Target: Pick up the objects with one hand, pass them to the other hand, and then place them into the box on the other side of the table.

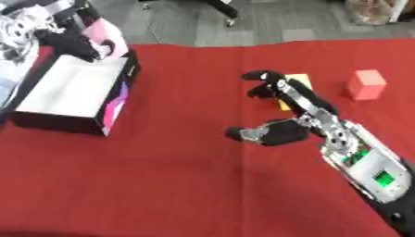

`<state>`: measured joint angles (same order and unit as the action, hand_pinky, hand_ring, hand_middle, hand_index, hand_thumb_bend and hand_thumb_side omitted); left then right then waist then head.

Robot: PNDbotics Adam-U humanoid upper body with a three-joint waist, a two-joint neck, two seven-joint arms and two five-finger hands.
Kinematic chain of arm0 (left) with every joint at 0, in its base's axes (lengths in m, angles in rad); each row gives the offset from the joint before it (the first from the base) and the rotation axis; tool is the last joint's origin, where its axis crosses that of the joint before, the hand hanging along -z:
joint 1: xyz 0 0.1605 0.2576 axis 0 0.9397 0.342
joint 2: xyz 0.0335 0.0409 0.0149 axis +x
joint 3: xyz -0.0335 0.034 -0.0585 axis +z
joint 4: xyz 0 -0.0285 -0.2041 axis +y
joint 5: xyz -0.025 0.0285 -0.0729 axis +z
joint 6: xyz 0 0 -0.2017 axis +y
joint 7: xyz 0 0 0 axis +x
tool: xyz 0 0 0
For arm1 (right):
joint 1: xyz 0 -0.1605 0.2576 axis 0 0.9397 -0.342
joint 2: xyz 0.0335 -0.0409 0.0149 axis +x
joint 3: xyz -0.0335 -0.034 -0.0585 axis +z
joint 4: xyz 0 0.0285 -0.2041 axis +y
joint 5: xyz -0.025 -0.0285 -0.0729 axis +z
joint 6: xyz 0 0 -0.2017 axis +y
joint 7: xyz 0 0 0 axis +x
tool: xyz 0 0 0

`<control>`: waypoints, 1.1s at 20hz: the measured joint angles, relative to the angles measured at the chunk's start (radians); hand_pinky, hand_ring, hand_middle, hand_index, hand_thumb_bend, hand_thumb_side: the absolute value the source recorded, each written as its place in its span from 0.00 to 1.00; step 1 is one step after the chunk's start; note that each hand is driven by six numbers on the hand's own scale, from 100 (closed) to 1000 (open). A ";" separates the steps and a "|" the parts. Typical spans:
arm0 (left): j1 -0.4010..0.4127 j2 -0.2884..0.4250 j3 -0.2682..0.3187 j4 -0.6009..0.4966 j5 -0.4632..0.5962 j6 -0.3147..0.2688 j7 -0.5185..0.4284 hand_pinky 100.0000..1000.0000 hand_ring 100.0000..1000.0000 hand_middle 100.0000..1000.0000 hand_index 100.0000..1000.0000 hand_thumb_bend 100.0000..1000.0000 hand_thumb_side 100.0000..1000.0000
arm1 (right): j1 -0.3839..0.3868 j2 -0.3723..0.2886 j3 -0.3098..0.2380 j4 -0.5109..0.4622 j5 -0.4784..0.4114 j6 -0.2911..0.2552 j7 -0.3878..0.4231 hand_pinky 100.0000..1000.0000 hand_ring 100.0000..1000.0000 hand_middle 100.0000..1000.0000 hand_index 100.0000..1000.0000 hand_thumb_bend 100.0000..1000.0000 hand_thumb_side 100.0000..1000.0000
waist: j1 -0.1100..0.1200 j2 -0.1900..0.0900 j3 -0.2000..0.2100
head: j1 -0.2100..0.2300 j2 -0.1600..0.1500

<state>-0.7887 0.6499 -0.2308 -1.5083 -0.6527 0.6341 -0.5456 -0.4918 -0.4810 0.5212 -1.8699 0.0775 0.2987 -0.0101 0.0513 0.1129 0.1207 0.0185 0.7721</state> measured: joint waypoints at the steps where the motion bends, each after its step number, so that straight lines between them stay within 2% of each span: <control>1: 0.000 0.016 0.012 0.029 -0.004 0.004 0.015 0.70 0.53 0.43 0.49 0.00 0.00 | 0.000 -0.007 -0.008 -0.021 -0.011 0.003 -0.005 0.82 0.76 0.88 0.87 0.59 0.22 | -0.004 0.001 -0.002 | 0.011 0.000; 5: -0.001 0.056 0.043 0.140 -0.009 0.012 0.068 0.70 0.53 0.43 0.50 0.00 0.01 | 0.001 -0.029 -0.035 -0.087 -0.048 0.008 -0.026 0.82 0.76 0.88 0.86 0.57 0.22 | -0.008 0.010 -0.009 | 0.050 0.000; 9: -0.010 0.054 0.059 0.264 -0.002 0.006 0.130 0.71 0.53 0.44 0.50 0.00 0.04 | -0.001 -0.036 -0.056 -0.106 -0.078 -0.010 -0.044 0.82 0.76 0.88 0.86 0.56 0.21 | -0.029 0.024 -0.019 | 0.083 0.000; 12: -0.015 0.041 0.069 0.346 0.023 -0.007 0.171 0.72 0.55 0.45 0.52 0.00 0.07 | -0.001 -0.041 -0.070 -0.109 -0.090 -0.027 -0.060 0.81 0.75 0.87 0.86 0.56 0.21 | -0.034 0.030 -0.026 | 0.097 0.000; 18: -0.025 -0.002 0.091 0.501 0.124 -0.098 0.262 0.72 0.55 0.45 0.52 0.00 0.11 | -0.010 -0.045 -0.088 -0.109 -0.103 -0.053 -0.087 0.81 0.75 0.87 0.86 0.57 0.21 | -0.044 0.039 -0.034 | 0.103 0.000; 22: -0.030 -0.016 0.092 0.563 0.165 -0.154 0.303 0.72 0.56 0.48 0.55 0.00 0.09 | -0.010 -0.045 -0.088 -0.109 -0.103 -0.052 -0.092 0.81 0.75 0.87 0.85 0.57 0.21 | -0.045 0.042 -0.038 | 0.102 0.000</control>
<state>-0.8191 0.6336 -0.1386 -0.9457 -0.4879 0.4805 -0.2429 -0.5015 -0.5258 0.4329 -1.9792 -0.0257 0.2470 -0.1022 0.0065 0.1548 0.0829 0.1209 0.7720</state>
